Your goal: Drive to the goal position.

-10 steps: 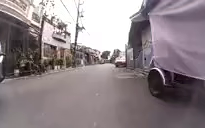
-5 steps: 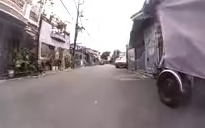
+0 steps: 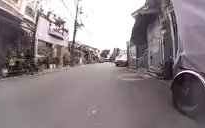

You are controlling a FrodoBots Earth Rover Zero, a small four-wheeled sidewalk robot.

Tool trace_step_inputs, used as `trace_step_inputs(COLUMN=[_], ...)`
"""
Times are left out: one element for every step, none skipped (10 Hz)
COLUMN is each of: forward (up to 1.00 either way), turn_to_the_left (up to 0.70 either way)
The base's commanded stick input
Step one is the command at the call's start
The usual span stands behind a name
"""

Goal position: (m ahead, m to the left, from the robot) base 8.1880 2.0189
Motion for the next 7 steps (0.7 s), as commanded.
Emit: trace_step_inputs(forward=[0.7,0.7,0.7,0.7,0.7,0.7,0.7], turn_to_the_left=[0.0,0.0,0.0,0.0,0.0,0.0,0.0])
